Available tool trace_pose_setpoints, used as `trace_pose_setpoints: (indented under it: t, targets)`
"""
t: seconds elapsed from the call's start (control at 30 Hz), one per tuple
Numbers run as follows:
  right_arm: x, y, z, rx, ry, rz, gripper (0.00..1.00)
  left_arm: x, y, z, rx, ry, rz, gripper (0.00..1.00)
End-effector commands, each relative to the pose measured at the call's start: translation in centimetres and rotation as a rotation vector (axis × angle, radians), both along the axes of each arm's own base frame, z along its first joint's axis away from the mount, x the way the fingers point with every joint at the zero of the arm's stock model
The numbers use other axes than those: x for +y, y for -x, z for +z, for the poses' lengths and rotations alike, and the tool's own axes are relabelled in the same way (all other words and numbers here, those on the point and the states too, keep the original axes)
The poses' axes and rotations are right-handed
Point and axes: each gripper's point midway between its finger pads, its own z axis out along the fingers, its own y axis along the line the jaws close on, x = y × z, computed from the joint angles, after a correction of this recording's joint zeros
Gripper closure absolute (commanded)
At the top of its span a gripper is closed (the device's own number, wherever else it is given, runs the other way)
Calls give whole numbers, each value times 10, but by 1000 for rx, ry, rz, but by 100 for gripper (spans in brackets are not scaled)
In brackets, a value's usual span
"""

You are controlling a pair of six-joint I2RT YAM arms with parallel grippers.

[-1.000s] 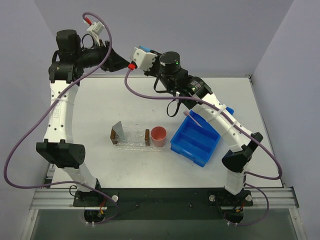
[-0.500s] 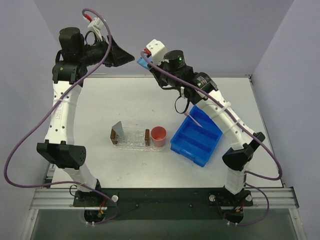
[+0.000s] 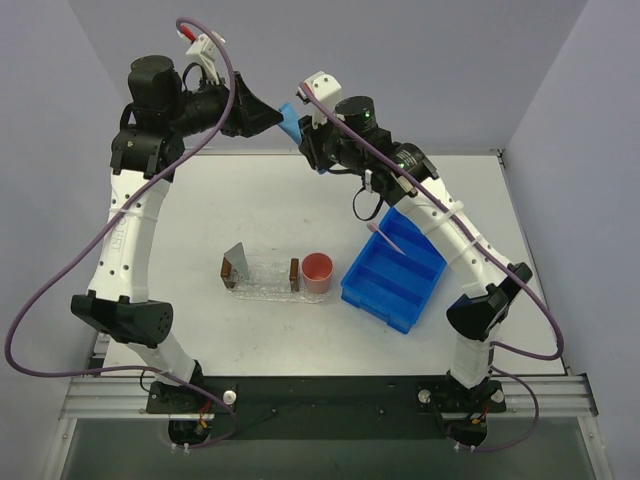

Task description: Prepare toiletry sets of a toothbrush and toothpaste on the tray

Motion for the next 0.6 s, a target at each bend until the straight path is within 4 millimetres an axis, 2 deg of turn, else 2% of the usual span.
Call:
trace_pose_setpoints:
  t: [0.0,0.1,0.4,0.57]
  targets:
    - [2,19,56,-100,-133,42,100,7,-3,12,-54,-23,58,25]
    - [4,24,55,-97,-130,63,100,11,-7,10,-59,-43,84,24]
    - [10,32,59,-122,-122,103,100,-1,-2,3,-16,-4,8,24]
    - [12,36,59,-136,-110,113,100,-8,2,1,-2,7,-29,30]
